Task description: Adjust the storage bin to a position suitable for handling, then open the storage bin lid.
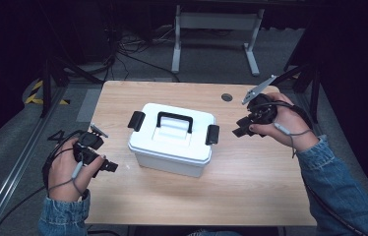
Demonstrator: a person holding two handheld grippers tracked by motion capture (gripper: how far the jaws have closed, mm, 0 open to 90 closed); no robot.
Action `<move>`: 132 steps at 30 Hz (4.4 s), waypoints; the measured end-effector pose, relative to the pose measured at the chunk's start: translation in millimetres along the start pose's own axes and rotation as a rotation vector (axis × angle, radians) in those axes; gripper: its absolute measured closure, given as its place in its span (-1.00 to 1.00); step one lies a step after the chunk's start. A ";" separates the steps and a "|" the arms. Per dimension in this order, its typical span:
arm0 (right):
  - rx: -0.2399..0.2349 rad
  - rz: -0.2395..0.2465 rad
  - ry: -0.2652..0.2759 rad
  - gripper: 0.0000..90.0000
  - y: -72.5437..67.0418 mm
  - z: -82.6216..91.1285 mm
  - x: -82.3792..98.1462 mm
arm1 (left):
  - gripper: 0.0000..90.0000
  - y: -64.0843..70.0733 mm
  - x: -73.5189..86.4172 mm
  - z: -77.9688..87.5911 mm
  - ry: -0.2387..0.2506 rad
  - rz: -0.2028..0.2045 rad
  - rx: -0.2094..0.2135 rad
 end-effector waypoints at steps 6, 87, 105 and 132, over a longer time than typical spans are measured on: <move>-0.007 -0.001 0.010 0.28 5.0 -1.8 -10.8 | -0.36 0.0 -0.5 0.3 0.008 0.000 -0.002; -0.130 0.218 0.092 0.88 -35.6 -91.1 -115.3 | -0.38 0.5 -13.9 -2.2 0.016 -0.033 0.023; -0.113 0.228 0.170 0.88 -35.5 -60.1 -126.9 | -0.38 -4.8 -10.1 3.4 0.035 -0.013 0.028; -0.041 0.150 0.270 0.88 -5.9 -5.1 -87.3 | -0.39 -3.7 -10.5 1.8 0.026 -0.010 0.026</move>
Point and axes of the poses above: each handheld gripper's, and its own axes: z roughly backward along the jaws, x roughly out of its underside, y roughly to its right, the point moved 5 cm from there along -z, roughly forward along the jaws, and after that the axes turned 3 degrees about z, right-handed, at the moved point
